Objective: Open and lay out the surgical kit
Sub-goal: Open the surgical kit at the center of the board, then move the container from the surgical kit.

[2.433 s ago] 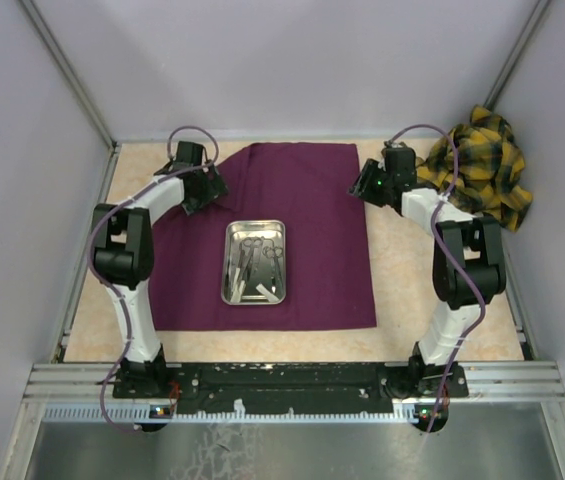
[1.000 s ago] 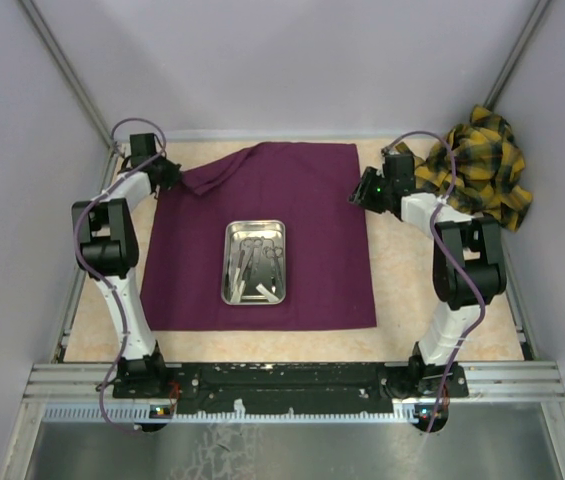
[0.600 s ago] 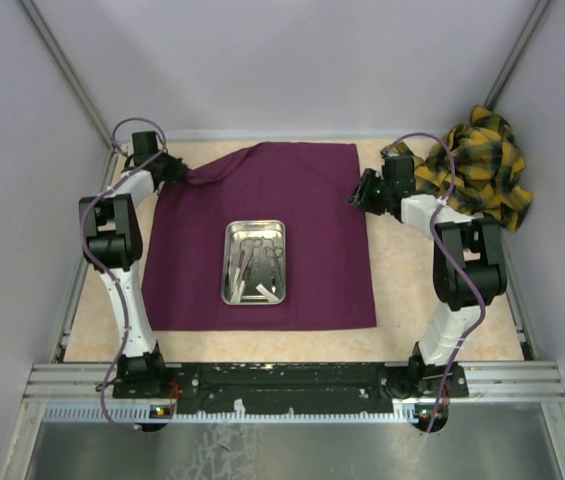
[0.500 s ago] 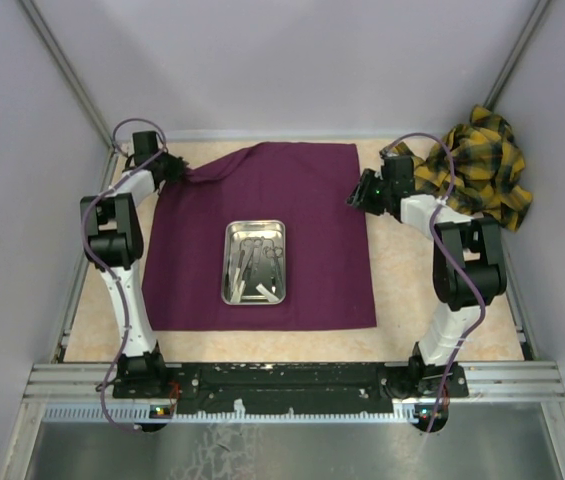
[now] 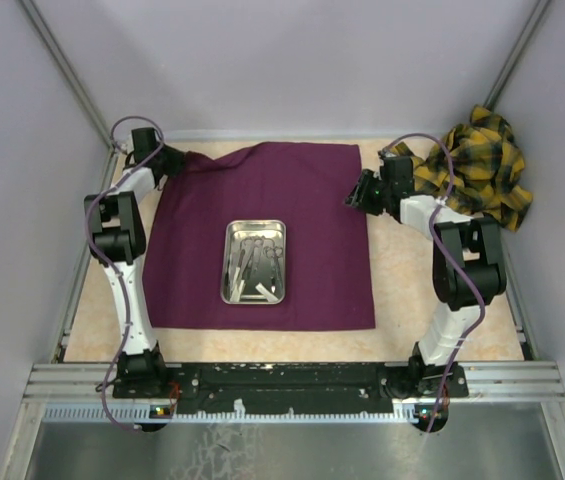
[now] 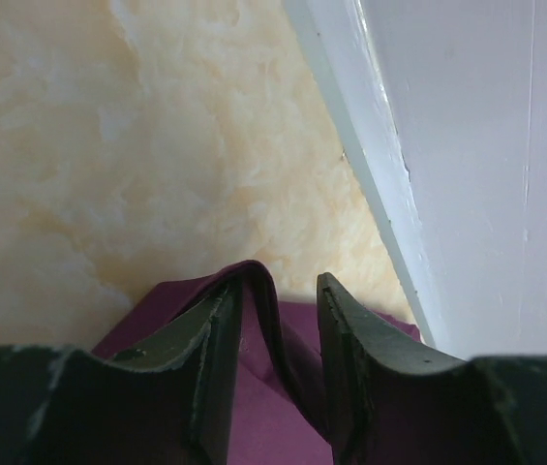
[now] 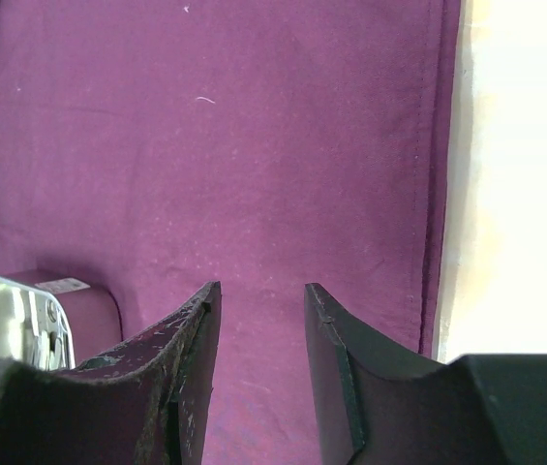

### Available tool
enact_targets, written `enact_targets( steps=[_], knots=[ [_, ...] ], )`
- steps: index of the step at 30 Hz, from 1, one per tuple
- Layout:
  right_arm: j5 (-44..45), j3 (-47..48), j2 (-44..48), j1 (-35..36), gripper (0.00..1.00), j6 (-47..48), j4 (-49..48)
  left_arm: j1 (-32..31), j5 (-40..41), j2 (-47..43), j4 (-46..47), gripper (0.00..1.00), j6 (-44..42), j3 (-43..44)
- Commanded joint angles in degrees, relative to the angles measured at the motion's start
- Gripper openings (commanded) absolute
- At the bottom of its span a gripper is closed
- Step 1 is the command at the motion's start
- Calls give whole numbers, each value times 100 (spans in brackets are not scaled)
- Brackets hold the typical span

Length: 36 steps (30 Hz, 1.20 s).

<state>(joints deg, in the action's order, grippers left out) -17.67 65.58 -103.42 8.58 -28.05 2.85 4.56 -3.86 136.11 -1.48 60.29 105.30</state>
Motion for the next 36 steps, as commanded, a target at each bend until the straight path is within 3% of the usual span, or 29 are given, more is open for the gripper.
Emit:
enact_targets(
  steps=[1,13,20,26,30,36],
  knots=[
    [-76,126,-20,74,40,118,-166,128,164,19,543,43,143,53],
    [-62,312,-228,73,41,107,-154,378,613,-462,656,48,-117,-302],
    [421,493,-167,298,41,294,204,332,1061,-899,472,65,-748,-380],
    [951,698,-126,564,41,391,499,240,1215,-1333,156,66,-1211,-427],
    [1255,1454,-521,560,42,399,738,9,1276,-1827,-80,64,-1583,-854],
    [1379,2756,-1386,557,42,583,870,-384,1504,-3103,-212,64,-1990,-2273]
  ],
)
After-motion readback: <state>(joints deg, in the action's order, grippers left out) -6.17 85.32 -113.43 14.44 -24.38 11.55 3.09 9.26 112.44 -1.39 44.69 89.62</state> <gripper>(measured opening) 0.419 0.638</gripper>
